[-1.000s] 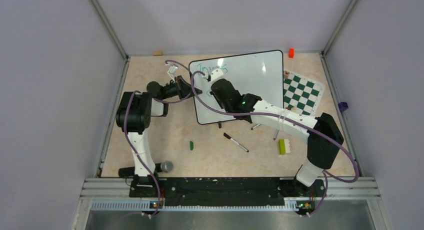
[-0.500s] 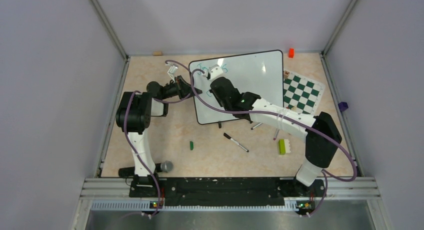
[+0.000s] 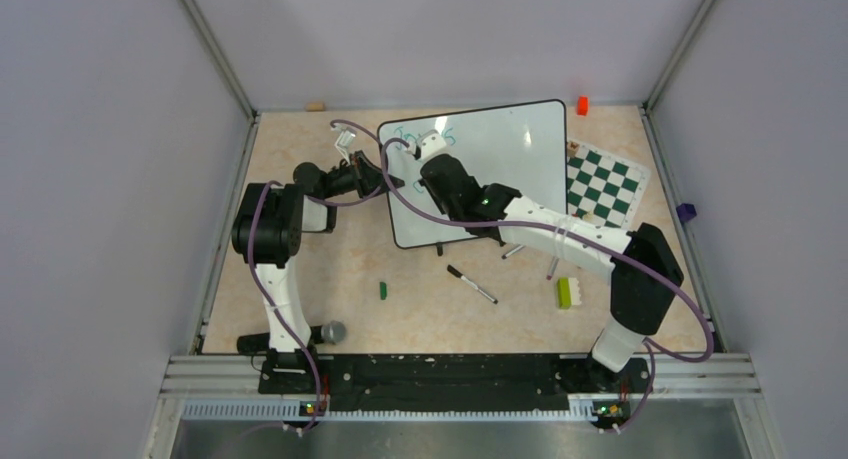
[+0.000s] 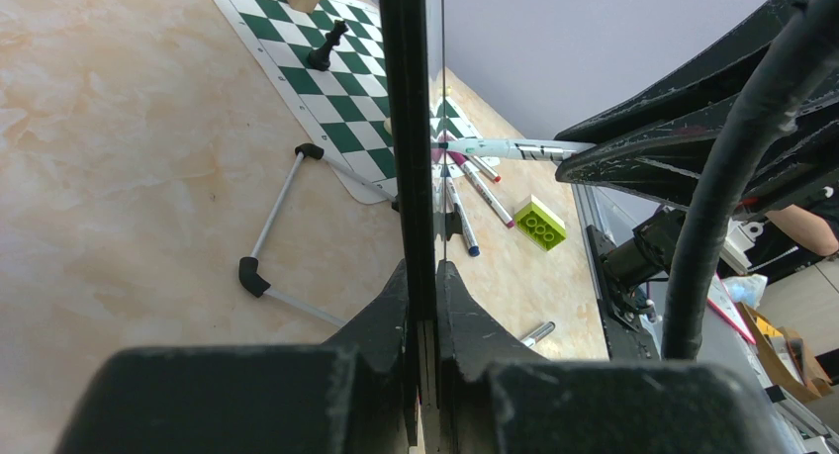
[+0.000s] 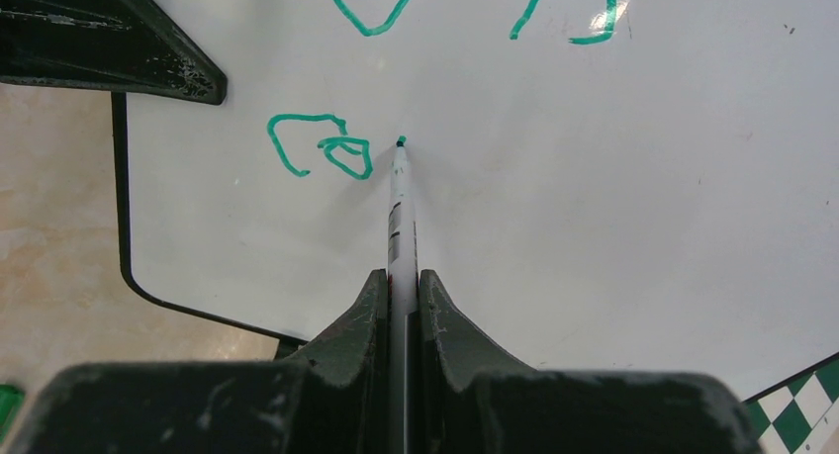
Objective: Write a sentence on the whiteboard
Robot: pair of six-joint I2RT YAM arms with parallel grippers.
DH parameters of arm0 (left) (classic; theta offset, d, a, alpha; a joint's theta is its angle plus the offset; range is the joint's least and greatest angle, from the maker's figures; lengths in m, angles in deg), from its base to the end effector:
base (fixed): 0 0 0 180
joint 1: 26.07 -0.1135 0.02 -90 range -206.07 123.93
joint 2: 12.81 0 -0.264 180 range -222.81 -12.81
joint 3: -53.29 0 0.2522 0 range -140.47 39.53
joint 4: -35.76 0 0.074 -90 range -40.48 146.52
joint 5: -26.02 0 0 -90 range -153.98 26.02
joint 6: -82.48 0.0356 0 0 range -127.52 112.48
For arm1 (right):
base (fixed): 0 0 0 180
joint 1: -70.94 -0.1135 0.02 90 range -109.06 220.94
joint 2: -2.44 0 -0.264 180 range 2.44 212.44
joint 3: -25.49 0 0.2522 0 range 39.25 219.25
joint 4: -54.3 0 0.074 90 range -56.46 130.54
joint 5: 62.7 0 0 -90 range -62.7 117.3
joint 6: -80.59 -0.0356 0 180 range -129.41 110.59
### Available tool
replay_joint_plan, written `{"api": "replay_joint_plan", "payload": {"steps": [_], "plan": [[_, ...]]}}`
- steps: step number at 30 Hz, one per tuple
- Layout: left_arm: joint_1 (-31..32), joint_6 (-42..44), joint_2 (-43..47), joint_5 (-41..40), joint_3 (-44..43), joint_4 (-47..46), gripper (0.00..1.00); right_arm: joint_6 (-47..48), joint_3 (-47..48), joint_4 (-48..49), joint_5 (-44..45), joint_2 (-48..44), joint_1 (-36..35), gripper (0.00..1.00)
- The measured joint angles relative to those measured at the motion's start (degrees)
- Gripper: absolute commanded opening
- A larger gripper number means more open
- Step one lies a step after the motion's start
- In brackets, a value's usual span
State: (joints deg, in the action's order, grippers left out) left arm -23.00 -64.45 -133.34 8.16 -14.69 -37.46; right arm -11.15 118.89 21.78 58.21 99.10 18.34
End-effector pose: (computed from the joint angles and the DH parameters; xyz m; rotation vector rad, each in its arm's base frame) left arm 0.3845 -0.0546 0.1707 0.5633 1.5856 -1.5685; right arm 0.2497 0.2965 0.3003 -0.6260 2.0007 -0.0253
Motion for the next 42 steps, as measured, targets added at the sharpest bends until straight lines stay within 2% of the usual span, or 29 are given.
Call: {"api": "replay_joint_plan", "payload": {"steps": [31,42], "plan": [[0.0,0.0,0.0,-0.1,0.0,0.2,0.00,-2.8,-1.6,-2.3,-1.4,-0.1,-0.5,0.00],[0.0,0.0,0.0,0.0,0.0,0.1,0.00,-1.6,1.1,-4.2,-1.2,0.7,-0.2,0.00]]}}
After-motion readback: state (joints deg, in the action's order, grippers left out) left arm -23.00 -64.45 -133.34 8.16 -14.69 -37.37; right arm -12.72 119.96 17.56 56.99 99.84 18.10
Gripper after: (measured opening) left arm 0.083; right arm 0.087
